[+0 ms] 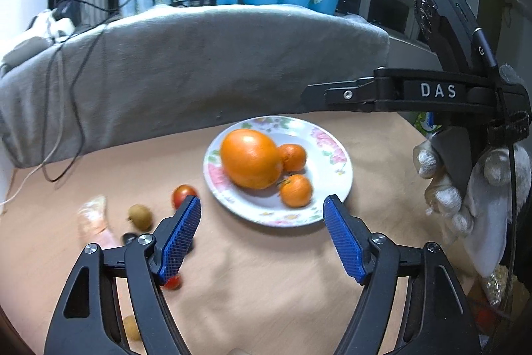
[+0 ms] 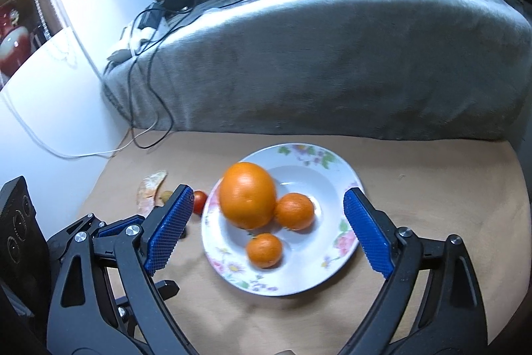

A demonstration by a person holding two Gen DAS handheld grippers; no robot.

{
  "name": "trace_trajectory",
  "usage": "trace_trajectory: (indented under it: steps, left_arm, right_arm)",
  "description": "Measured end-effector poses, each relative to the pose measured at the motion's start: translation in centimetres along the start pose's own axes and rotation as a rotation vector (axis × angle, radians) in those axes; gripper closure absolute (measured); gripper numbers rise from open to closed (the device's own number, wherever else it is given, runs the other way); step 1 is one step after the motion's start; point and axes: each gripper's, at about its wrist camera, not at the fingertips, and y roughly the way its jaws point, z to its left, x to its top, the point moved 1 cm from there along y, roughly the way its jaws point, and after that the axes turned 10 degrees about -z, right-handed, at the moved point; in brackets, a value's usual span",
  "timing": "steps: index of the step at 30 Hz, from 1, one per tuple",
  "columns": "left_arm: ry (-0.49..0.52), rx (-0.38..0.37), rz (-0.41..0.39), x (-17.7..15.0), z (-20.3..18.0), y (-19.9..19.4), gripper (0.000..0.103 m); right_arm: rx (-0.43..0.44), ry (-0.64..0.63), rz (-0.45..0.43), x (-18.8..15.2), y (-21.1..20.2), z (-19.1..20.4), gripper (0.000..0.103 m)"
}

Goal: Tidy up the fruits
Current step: 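Move the left tool back to the fruit group toward a brown round fruit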

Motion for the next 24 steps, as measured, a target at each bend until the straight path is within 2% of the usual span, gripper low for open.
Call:
trace_trajectory:
  steps: [13, 24]
  left_arm:
    - [-0.062, 0.114, -0.012, -2.6, 4.8, -4.3, 0.027]
    - [-0.129, 0.149, 0.024, -5.6, 7.3, -5.5, 0.027]
  right_arm:
    - [0.098, -0.083, 0.038, 0.0, 1.6, 5.4, 0.009]
    - [0.195, -0.124, 0.127, -0.2, 5.2, 9.9, 0.009]
